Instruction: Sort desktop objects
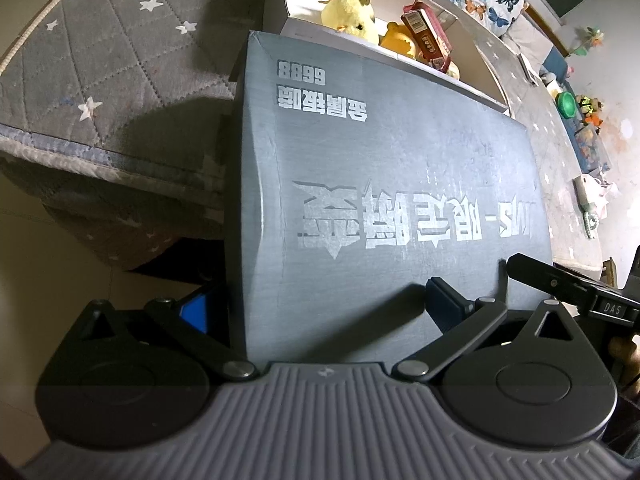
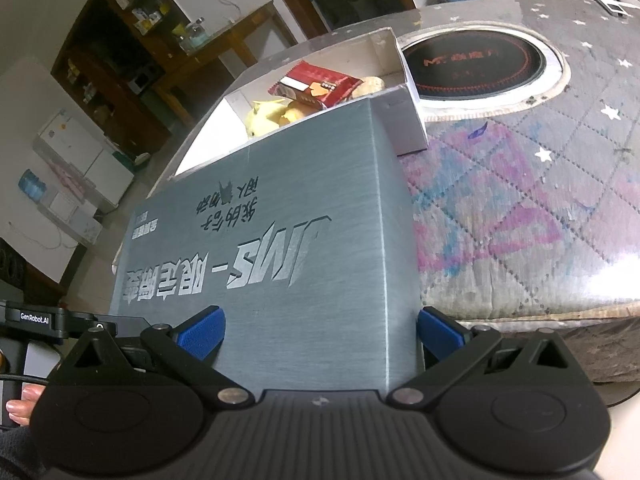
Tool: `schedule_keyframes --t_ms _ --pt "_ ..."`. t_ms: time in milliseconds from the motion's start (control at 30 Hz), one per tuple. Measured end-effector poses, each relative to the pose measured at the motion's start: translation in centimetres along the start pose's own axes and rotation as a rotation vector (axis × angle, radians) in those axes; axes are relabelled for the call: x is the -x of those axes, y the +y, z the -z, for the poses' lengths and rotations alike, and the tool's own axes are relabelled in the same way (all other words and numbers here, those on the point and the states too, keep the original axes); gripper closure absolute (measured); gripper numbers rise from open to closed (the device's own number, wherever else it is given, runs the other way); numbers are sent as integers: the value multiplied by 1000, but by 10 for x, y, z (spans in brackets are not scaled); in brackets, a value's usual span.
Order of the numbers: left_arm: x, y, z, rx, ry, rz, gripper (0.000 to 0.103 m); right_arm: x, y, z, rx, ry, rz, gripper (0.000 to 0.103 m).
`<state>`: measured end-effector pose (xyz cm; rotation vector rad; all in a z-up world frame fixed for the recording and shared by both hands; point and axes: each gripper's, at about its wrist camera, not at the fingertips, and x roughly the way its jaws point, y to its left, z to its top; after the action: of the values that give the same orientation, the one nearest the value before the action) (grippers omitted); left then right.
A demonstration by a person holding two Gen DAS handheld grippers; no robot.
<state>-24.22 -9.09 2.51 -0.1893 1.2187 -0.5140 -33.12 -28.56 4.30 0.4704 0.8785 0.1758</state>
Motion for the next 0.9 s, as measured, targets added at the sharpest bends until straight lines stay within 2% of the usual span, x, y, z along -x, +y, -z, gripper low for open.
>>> schedule_keyframes --t_ms 467,900 --pt "-21 -52 -4 4 -36 1 0 10 12 -9 40 -45 -12 0" --pt "-31 -95 -41 -25 -109 -4 0 19 23 -29 72 -113 -35 0"
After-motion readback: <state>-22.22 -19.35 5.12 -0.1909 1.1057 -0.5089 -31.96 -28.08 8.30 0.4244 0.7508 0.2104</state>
